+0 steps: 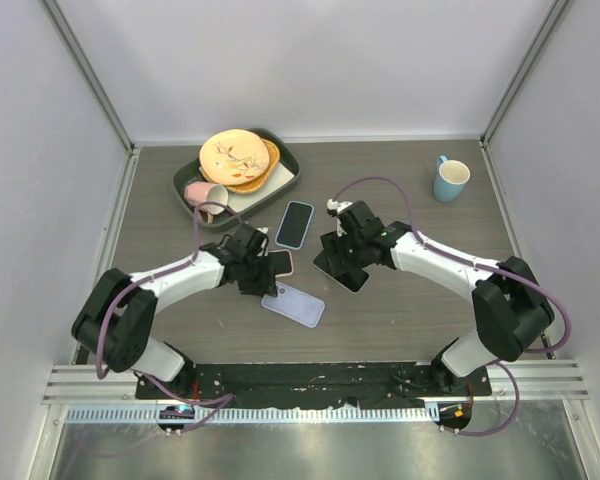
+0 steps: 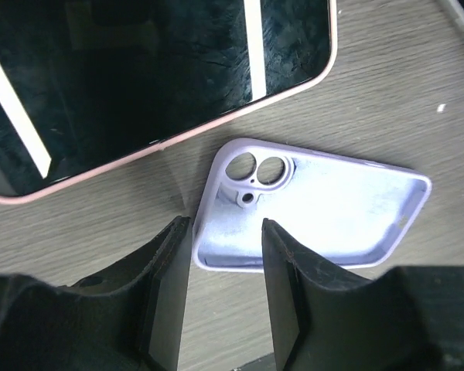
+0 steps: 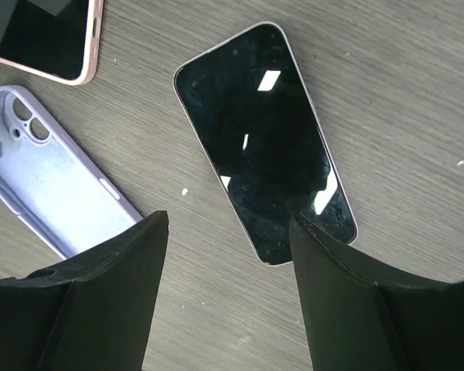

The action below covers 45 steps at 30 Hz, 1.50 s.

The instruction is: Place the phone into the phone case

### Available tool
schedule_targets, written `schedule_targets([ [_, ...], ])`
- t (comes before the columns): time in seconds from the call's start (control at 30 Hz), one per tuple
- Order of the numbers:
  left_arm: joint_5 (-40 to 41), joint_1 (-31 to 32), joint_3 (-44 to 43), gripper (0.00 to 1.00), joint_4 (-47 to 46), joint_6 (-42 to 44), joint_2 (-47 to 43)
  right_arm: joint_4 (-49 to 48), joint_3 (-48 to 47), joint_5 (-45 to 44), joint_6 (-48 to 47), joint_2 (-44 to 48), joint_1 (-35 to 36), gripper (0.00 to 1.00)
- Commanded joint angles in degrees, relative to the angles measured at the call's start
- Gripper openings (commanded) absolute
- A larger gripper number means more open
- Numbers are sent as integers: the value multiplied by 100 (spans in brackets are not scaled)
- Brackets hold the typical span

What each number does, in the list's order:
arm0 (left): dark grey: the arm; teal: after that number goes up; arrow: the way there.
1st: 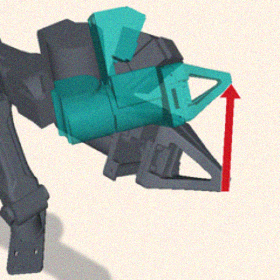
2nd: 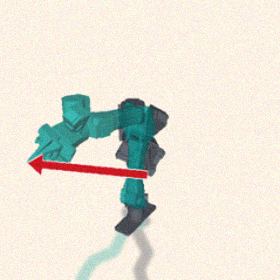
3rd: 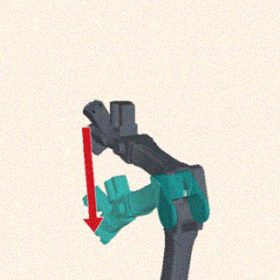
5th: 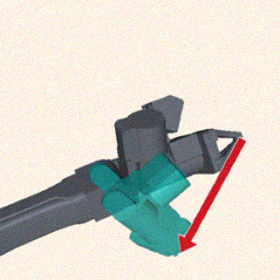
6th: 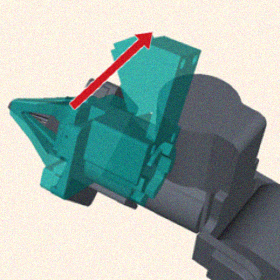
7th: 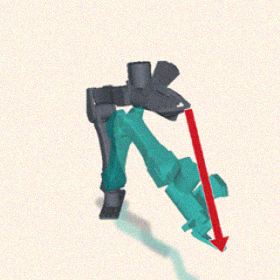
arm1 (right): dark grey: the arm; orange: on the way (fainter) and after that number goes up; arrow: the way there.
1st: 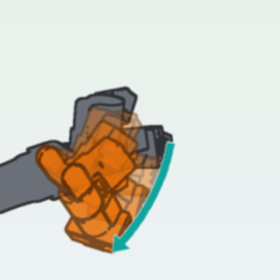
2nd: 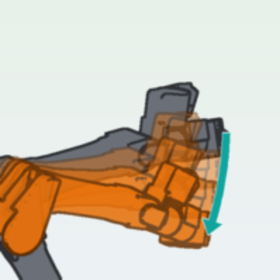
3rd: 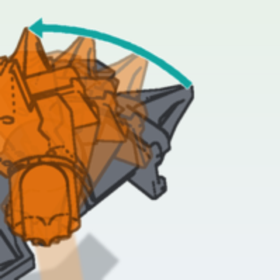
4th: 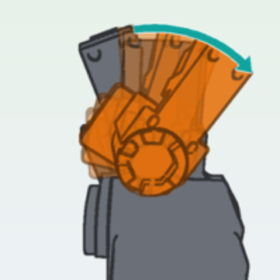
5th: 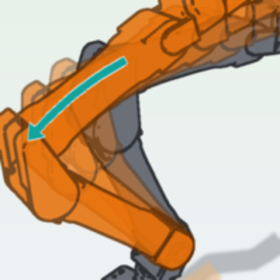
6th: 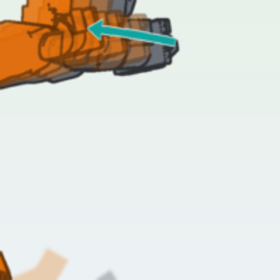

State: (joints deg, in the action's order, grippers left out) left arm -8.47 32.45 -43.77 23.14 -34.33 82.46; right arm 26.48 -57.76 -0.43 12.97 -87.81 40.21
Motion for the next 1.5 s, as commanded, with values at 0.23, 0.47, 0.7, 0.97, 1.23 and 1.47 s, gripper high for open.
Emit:
schedule_targets([
  [0.23, 1252, 614, -677, 25, 446, 392, 851, -336, 186, 974, 337, 282, -373, 68],
  [0.47, 522, 622, -317, 0, -116, -302, 553, -415, 273, 1000, 452, 352, -592, 68],
  [0.7, 601, 947, -220, 0, -125, -1022, 350, -503, 361, 1255, 610, 361, -848, 68],
  [0.97, 741, 1220, -308, 11, 59, -1401, 263, -539, 449, 1291, 689, 431, -997, 68],
  [1.23, 1593, 1229, -737, 64, 920, -954, -343, -530, 529, 1211, 812, 713, -1094, 68],
  [1.47, 2086, 1177, -1230, 77, 1018, -268, -784, -618, 713, 1343, 988, 827, -1278, 68],
])
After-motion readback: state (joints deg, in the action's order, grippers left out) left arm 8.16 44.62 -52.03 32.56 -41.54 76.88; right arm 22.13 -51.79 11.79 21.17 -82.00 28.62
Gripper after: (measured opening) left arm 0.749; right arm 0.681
